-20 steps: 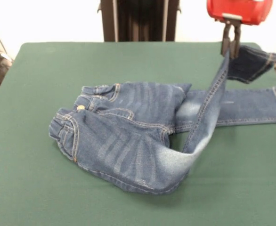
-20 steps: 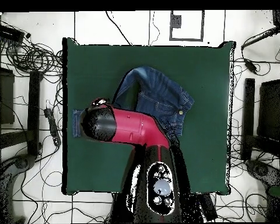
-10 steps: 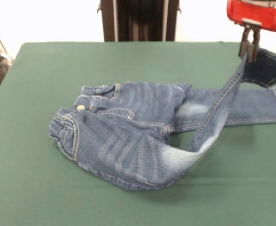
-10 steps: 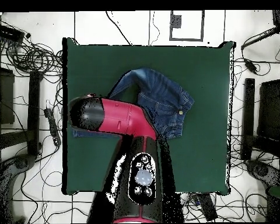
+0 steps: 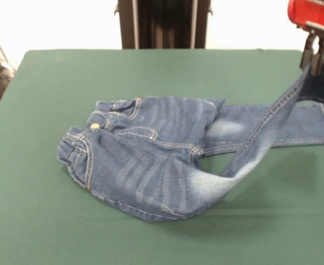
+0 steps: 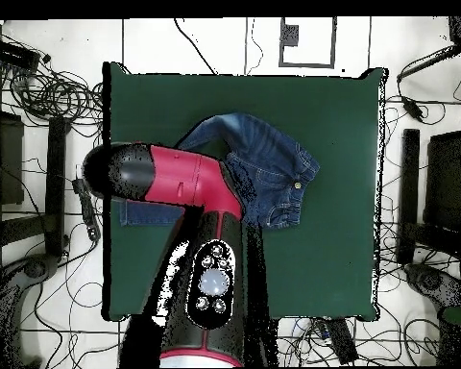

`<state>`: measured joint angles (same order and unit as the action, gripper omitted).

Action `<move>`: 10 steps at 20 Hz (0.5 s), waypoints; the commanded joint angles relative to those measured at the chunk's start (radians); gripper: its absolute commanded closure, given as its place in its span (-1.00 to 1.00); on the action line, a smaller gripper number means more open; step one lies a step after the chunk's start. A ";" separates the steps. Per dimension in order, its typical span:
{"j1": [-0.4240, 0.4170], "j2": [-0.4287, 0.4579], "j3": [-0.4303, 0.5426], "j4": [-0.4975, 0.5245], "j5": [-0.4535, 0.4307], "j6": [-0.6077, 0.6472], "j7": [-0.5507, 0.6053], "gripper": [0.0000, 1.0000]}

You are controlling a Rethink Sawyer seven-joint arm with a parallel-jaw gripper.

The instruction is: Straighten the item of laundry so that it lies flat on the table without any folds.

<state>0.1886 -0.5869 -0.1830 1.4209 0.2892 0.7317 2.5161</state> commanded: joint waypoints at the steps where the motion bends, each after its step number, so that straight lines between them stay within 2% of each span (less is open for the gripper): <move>1: 0.025 0.065 0.008 -0.089 0.058 0.149 0.300 1.00; 10: 0.024 0.097 0.011 -0.123 0.064 0.137 0.298 1.00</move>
<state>0.1922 -0.5274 -0.1962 1.3131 0.2978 0.7743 2.5372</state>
